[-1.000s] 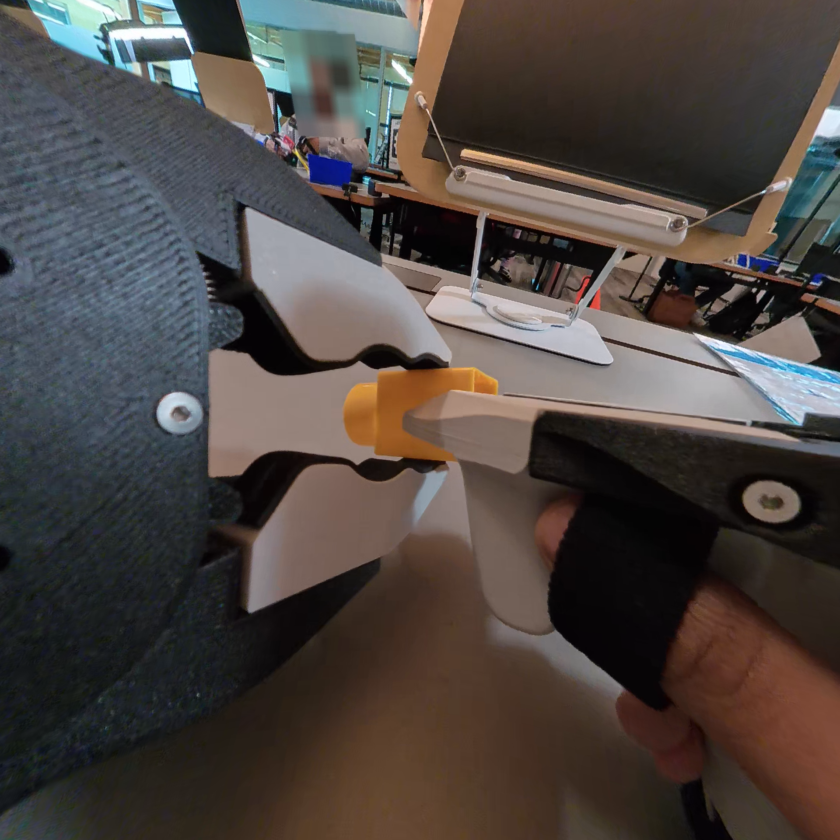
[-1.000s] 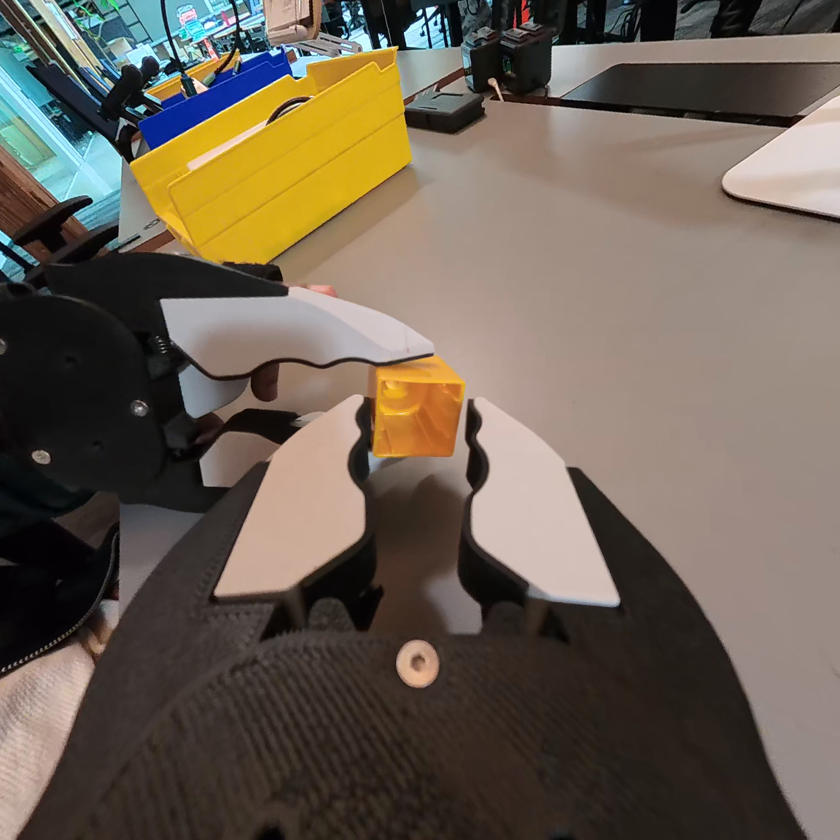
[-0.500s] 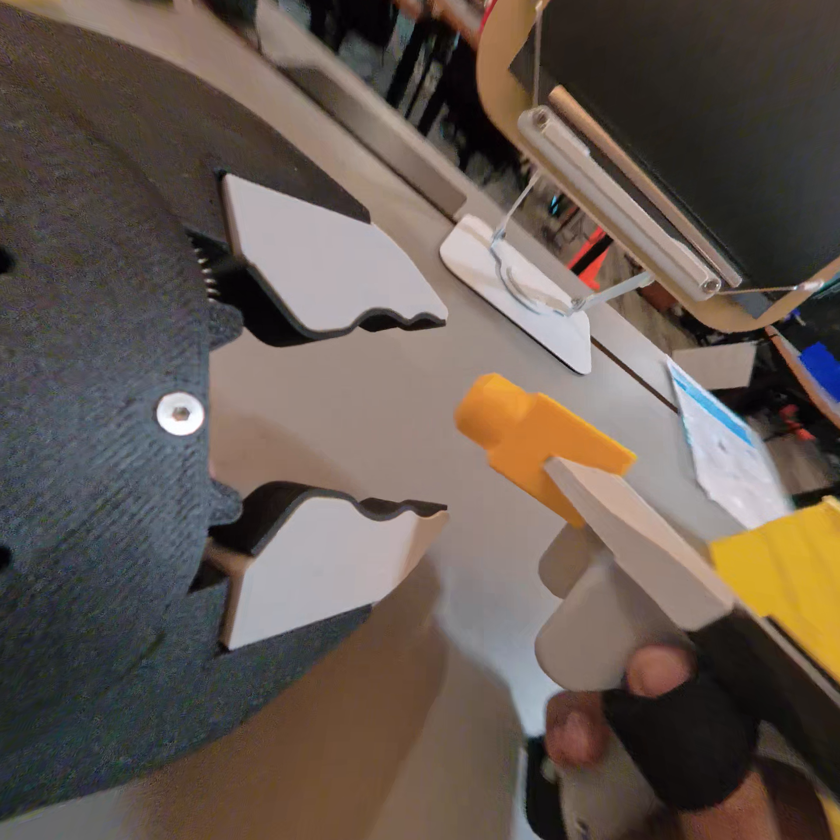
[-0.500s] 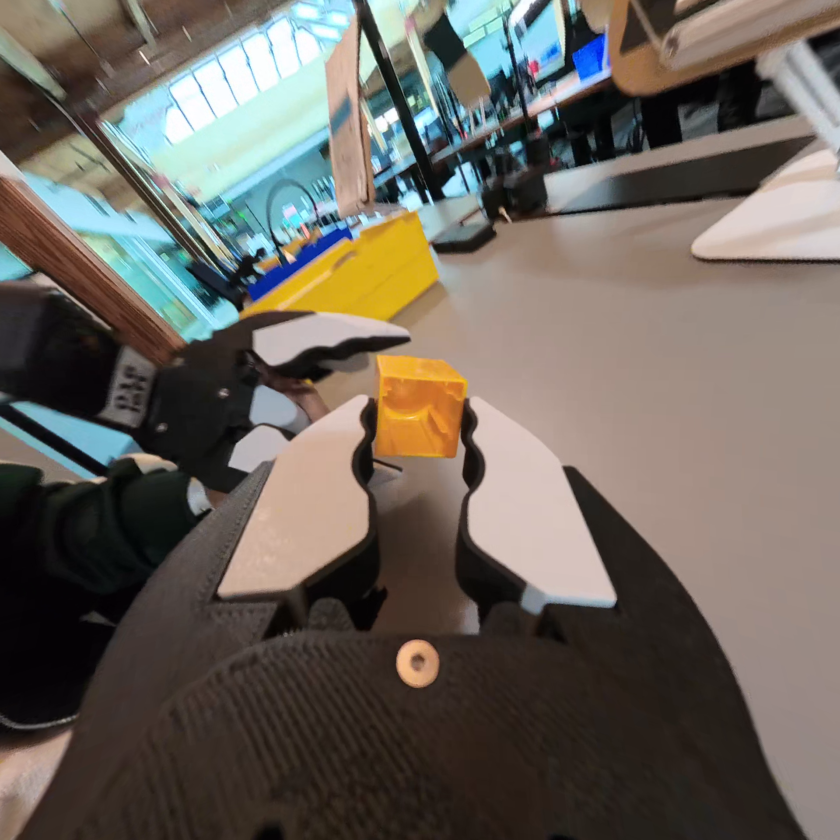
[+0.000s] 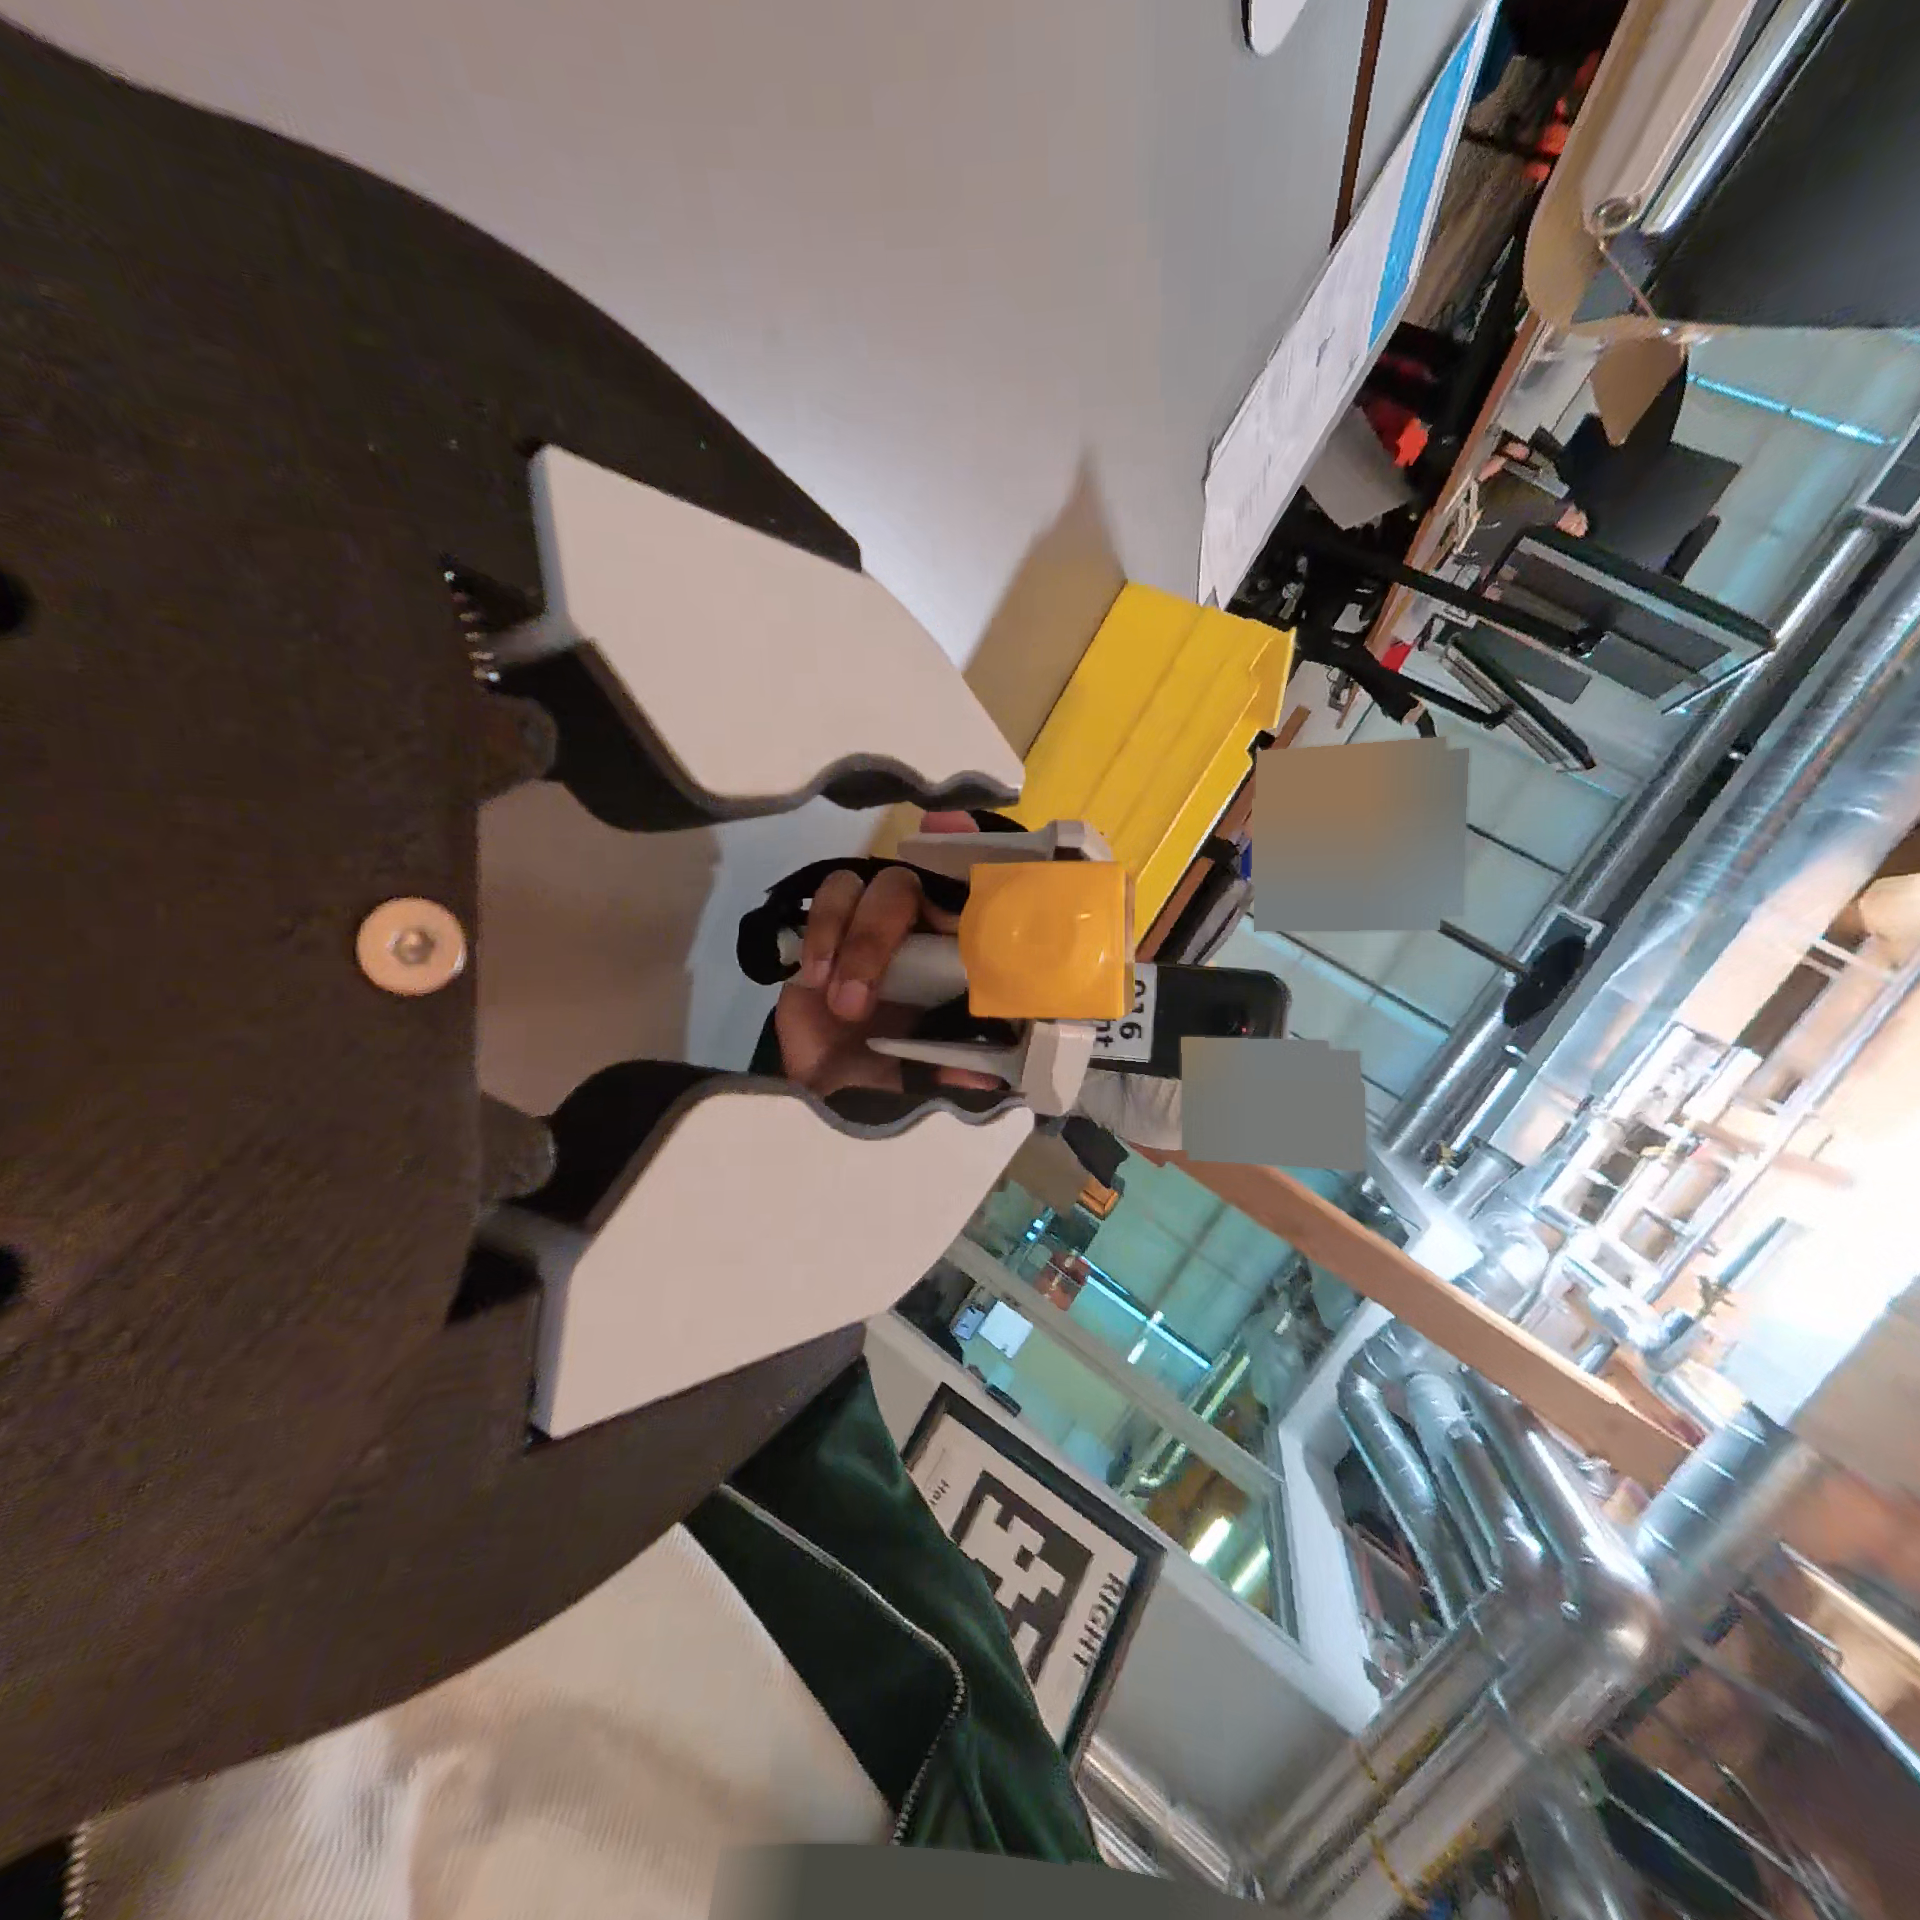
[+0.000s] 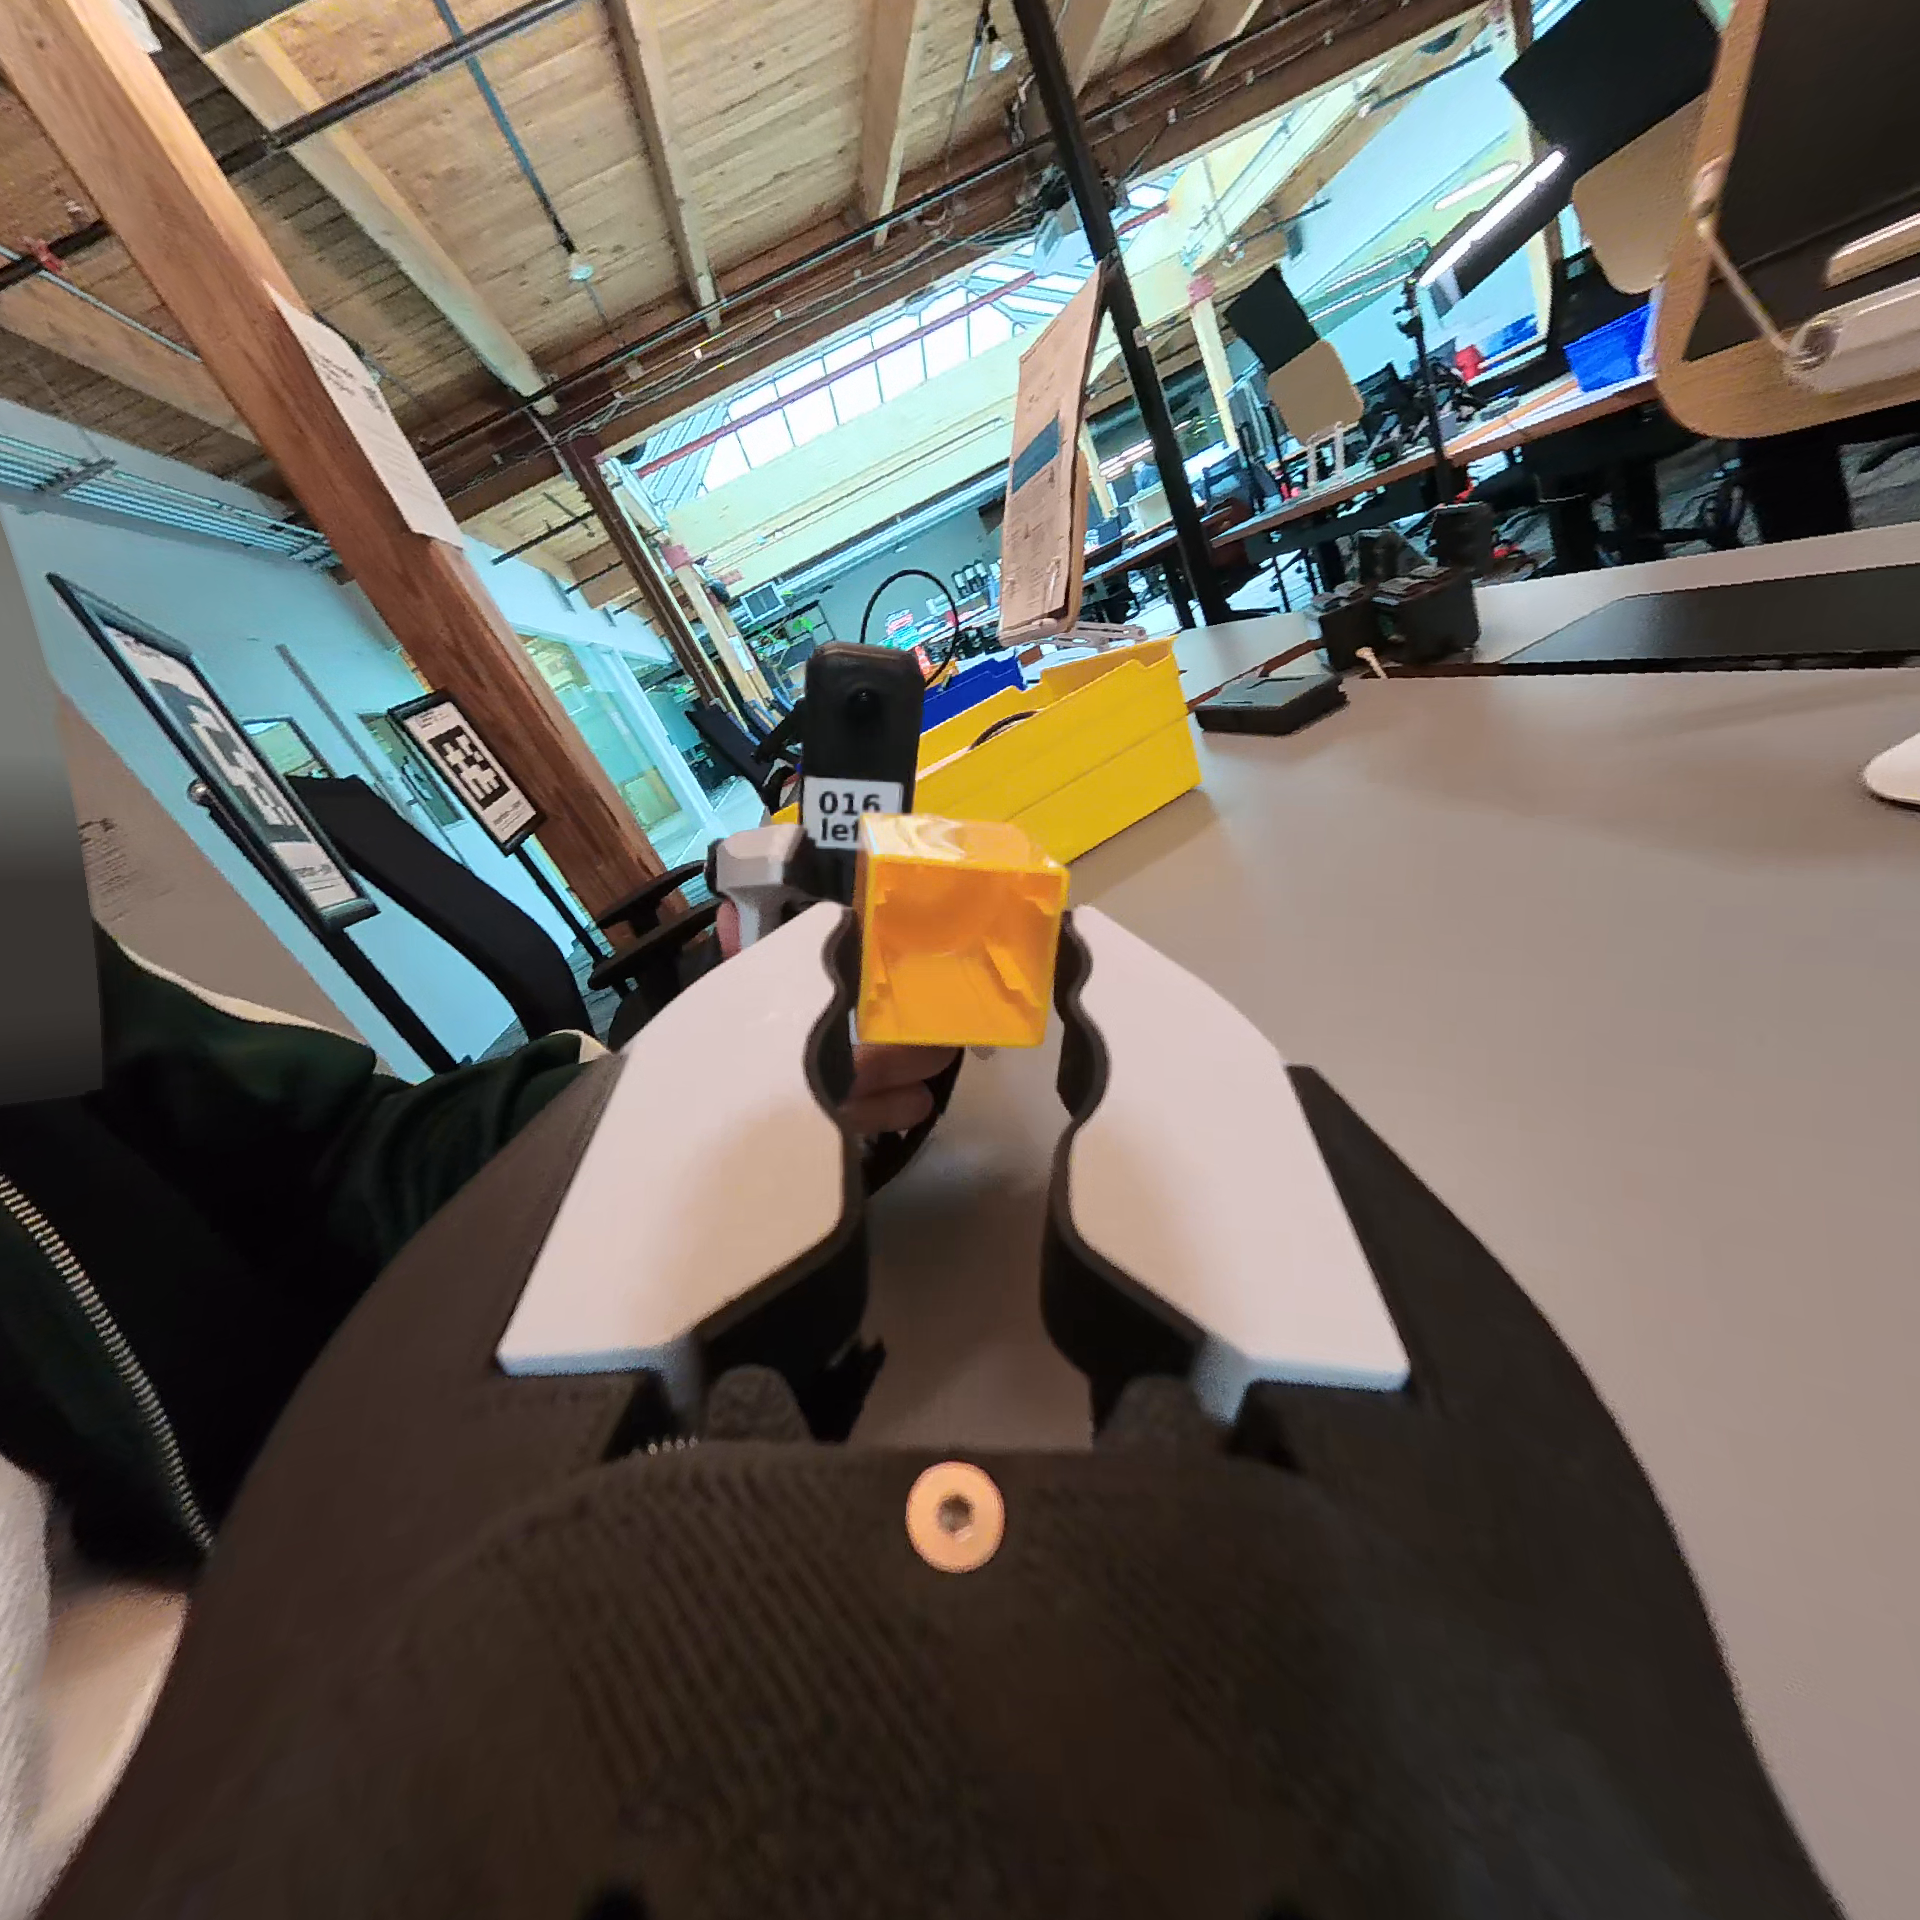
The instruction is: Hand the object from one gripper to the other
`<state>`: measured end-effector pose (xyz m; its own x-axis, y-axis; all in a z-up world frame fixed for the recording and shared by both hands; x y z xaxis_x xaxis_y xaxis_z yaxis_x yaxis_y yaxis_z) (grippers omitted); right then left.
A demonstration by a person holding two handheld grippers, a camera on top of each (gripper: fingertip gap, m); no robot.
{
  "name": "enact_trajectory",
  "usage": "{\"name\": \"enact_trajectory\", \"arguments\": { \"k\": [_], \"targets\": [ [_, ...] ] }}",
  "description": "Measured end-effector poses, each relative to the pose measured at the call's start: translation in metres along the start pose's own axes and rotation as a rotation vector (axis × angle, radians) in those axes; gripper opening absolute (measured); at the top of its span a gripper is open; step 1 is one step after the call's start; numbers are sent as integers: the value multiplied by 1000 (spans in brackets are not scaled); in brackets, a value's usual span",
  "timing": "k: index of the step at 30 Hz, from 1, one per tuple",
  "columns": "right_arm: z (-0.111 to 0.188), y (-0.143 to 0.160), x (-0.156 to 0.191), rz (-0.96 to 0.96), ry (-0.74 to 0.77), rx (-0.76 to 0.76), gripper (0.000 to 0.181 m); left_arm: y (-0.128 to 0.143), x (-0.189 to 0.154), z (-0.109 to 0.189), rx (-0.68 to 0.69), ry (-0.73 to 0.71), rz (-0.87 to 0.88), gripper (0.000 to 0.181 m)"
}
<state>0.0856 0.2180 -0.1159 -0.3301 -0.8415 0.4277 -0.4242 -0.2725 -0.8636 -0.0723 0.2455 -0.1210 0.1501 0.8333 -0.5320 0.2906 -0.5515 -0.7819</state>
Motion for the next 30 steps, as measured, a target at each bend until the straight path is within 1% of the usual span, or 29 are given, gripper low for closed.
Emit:
{"name": "enact_trajectory", "arguments": {
  "k": [4, 11, 17, 18, 21, 23, 24, 27, 30],
  "targets": [
    [-3, 3, 3, 5, -27, 25, 36, 3, -4, -3, 41, 19, -37, 47],
    [-6, 6, 7, 15, -55, 50, 36, 4, -5, -2, 52, 35, -41, 29],
    [-7, 7, 6, 20, -55, 52, 37, 2, -6, -2, 55, 24, -60, 30],
    [-7, 8, 5, 16, -49, 55, 38, 2, -6, -1, 54, 17, -67, 30],
    [-5, 10, -5, 32, 44, 74, 64, 0, -4, 1, 43, -9, -79, 30],
    [-2, 8, -11, 84, 115, 70, 75, -2, -2, 2, 36, -36, -88, 30],
    [0, 6, -13, 120, 144, 71, 77, -2, -1, 3, 36, -51, -91, 30],
    [3, 3, -14, 271, 235, 109, 79, -2, 2, 5, 53, -106, -122, 30],
    [1, 3, -6, 501, 296, 179, 77, -1, 4, 5, 85, -164, -171, 30]
  ]
}}
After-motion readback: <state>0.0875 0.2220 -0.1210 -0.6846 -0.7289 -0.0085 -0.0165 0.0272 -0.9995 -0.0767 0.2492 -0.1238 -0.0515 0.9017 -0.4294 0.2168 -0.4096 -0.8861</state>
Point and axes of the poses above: each gripper's, where its closed fingertips meet, z back along the fingers, y out of its underside, x = y × z across the jaws, the point moved 7 cm from there along z, back along the fingers, and after that the axes turned 7 degrees about -x, right-handed, at the moved point
